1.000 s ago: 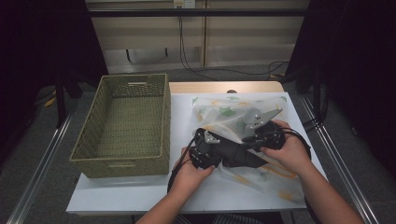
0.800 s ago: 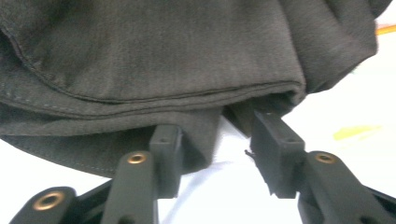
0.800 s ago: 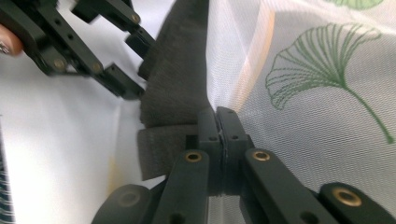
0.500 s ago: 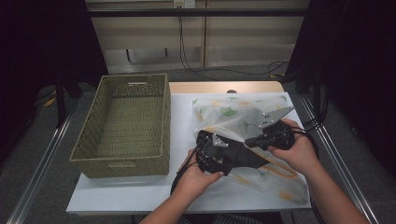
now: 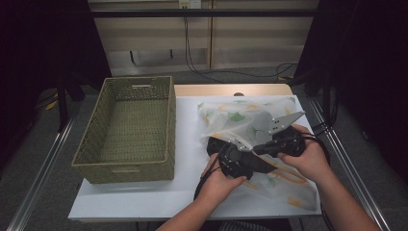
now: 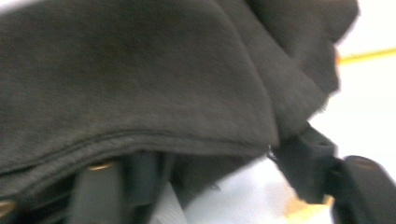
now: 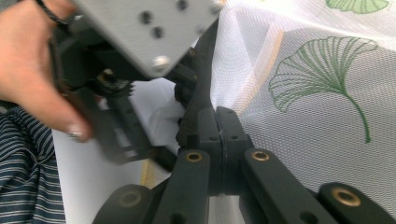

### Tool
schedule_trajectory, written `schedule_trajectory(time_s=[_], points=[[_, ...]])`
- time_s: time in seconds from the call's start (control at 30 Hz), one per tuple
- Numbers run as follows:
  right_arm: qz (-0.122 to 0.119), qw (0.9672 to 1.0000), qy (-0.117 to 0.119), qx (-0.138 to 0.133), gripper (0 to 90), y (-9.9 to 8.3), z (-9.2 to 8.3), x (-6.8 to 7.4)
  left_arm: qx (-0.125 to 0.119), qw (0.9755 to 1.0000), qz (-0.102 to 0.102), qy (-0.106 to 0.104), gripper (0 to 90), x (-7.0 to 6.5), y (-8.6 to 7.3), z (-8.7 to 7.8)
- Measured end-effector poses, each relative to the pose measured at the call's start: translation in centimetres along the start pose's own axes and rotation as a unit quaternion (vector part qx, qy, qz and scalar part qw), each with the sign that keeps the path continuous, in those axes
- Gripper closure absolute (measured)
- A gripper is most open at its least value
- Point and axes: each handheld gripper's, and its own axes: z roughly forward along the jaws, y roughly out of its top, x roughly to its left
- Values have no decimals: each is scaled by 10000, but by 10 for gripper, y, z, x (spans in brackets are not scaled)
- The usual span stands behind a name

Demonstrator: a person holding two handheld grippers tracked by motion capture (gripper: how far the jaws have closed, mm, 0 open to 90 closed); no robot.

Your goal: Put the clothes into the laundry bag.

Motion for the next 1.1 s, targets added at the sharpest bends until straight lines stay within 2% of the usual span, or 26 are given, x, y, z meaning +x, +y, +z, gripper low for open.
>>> schedule_trajectory(time_s=[0.03, 0.1, 0.13, 0.17, 0.2, 0.23, 0.3, 0.33, 0.37, 0.4, 0.43, 0.53, 0.57, 0.6, 0.63, 0.73, 0.87, 0.93, 0.97, 1.03, 1.1], points=[[2, 10000, 13, 0, 900, 0, 0, 0, -56, 9999, 56, 78, 456, 0, 1, 1], [23, 10000, 14, -16, 900, 0, -1, 2, -63, 9997, 116, 206, 677, -3, 2, 1], [17, 10000, -33, 4, 900, 0, -1, 2, -154, 9995, 139, 242, 747, -4, 2, 2], [26, 10000, 39, -17, 900, 0, -2, 3, -78, 9993, 261, 266, 794, -4, 3, 0], [7, 10000, 33, -15, 900, 0, -3, 3, -79, 9990, 300, 311, 808, -4, 4, 0], [40, 10000, 72, -28, 900, 0, -3, 3, -26, 9987, 396, 312, 813, -3, 5, -1], [19, 9999, 97, -55, 900, -1, -4, 3, -253, 9988, 292, 294, 819, -3, 5, 1], [12, 9999, 118, -33, 900, -1, -5, 3, -96, 9988, 311, 352, 820, -2, 7, -1], [-28, 9999, 153, -16, 900, -2, -5, 3, -225, 9988, 288, 336, 821, -1, 8, 1], [-20, 9999, 156, -22, 900, -2, -4, 4, -177, 9986, 311, 378, 821, -1, 10, 0], [-37, 9999, 150, -2, 900, -3, -4, 4, -336, 9982, 296, 388, 822, 0, 11, 3], [-22, 9998, 176, 4, 900, -5, -5, 5, -531, 9969, 243, 519, 823, 4, 19, 5], [-19, 9999, 158, 22, 900, -5, -5, 5, -645, 9964, 204, 504, 823, 5, 20, 7], [-15, 9999, 164, 23, 900, -6, -6, 5, -586, 9962, 221, 601, 822, 5, 22, 6], [-40, 9998, 195, 2, 900, -6, -6, 4, -710, 9955, 184, 606, 823, 6, 23, 8], [-22, 9998, 185, 7, 900, -7, -8, 5, -789, 9945, 45, 688, 822, 10, 27, 14], [-37, 9999, 155, 18, 900, -7, -8, 4, -888, 9934, -127, 710, 819, 18, 32, 21], [-35, 9999, 127, 18, 900, -8, -8, 4, -865, 9943, -53, 620, 813, 19, 32, 23], [-31, 9999, 140, 3, 900, -8, -9, 3, -795, 9952, -28, 562, 802, 18, 31, 22], [34, 9998, 172, 10, 900, -9, -10, 3, -805, 9957, -20, 467, 744, 16, 27, 16], [28, 9999, 164, -6, 900, -10, -10, 1, -603, 9977, -25, 322, 600, 14, 23, 10]])
